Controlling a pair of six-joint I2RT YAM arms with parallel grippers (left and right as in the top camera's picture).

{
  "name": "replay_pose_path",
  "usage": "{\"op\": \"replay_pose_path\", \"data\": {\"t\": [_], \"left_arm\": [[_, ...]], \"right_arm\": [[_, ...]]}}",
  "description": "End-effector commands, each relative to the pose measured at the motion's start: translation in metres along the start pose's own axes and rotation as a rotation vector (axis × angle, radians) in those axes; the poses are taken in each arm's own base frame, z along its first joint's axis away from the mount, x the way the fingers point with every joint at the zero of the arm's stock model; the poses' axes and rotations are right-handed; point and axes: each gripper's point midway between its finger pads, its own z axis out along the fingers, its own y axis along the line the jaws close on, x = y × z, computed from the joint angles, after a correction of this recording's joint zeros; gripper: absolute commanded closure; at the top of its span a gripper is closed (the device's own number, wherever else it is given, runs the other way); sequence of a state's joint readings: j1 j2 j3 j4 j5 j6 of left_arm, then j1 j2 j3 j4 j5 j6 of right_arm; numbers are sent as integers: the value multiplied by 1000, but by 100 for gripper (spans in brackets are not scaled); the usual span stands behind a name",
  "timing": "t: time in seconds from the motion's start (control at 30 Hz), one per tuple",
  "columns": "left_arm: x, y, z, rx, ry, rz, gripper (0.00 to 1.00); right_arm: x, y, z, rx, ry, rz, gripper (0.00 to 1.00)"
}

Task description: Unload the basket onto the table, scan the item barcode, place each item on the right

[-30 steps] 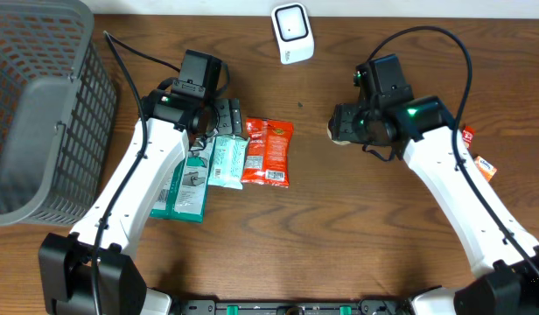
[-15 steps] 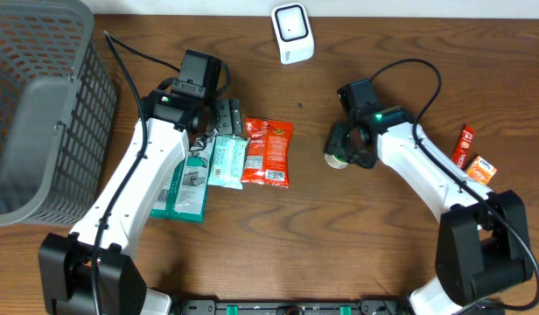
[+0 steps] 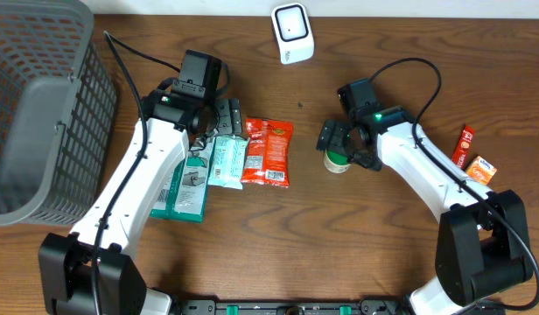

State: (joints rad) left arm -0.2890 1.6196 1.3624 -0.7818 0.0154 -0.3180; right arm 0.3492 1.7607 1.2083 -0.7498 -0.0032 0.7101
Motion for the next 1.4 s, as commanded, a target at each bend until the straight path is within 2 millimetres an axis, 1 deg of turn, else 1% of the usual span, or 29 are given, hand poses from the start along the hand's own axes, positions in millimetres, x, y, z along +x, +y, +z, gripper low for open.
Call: {"op": "replay_pose_path", "data": {"t": [0.0, 0.13, 0.27, 0.33, 0.37, 0.43, 0.47, 0.5, 0.57, 0.67, 0.73, 0.8, 0.83, 0.87, 0.97, 1.07, 1.17, 1.2, 1.27, 1.37], "left_arm": [[0, 4, 1, -19, 0, -11, 12], [0, 4, 1, -19, 0, -11, 12], [0, 4, 1, -19, 0, -11, 12], [0, 4, 1, -19, 0, -11, 12], [0, 4, 1, -19, 0, -11, 12], [0, 4, 1, -19, 0, -11, 12], [0, 4, 1, -20, 0, -11, 12], [0, 4, 1, -19, 0, -11, 12], [0, 4, 1, -19, 0, -11, 12], [0, 4, 1, -19, 0, -11, 12], [0, 4, 1, -19, 0, -11, 12], [0, 4, 1, -19, 0, -11, 12], [0, 4, 1, -19, 0, -11, 12], [0, 4, 1, -19, 0, -11, 12], [0, 4, 1, -19, 0, -11, 12], [0, 4, 1, -19, 0, -11, 12], [0, 4, 1, -20, 0, -11, 12], [0, 4, 1, -19, 0, -11, 12], [0, 4, 1, -19, 0, -11, 12], [0, 4, 1, -19, 0, -11, 12]], "right_arm": [[-4, 3, -5, -1, -20, -120, 1], [-11, 2, -19, 1, -21, -189, 1], [-21, 7, -51, -33, 20, -285, 1], [-23, 12, -72, -71, 50, -340, 1], [-23, 14, -82, -88, 65, -363, 1], [-20, 13, -97, -93, 91, -396, 1], [-17, 10, -103, -79, 109, -412, 1], [-15, 9, -103, -75, 119, -413, 1], [-12, 7, -100, -67, 136, -414, 1], [-12, 3, -87, -27, 151, -435, 1], [-14, 0, -75, 3, 165, -438, 1], [-14, 0, -65, 10, 182, -437, 1], [-15, -1, -56, 20, 197, -443, 1], [-15, 0, -51, 21, 201, -443, 1], [-18, 3, -40, 19, 197, -434, 1], [-17, 6, -35, 25, 202, -452, 1], [-19, 10, -31, 36, 181, -483, 9], [-19, 11, -29, 48, 177, -493, 14], [-18, 11, -26, 68, 176, -504, 16], [-16, 8, -18, 114, 182, -523, 17]]}}
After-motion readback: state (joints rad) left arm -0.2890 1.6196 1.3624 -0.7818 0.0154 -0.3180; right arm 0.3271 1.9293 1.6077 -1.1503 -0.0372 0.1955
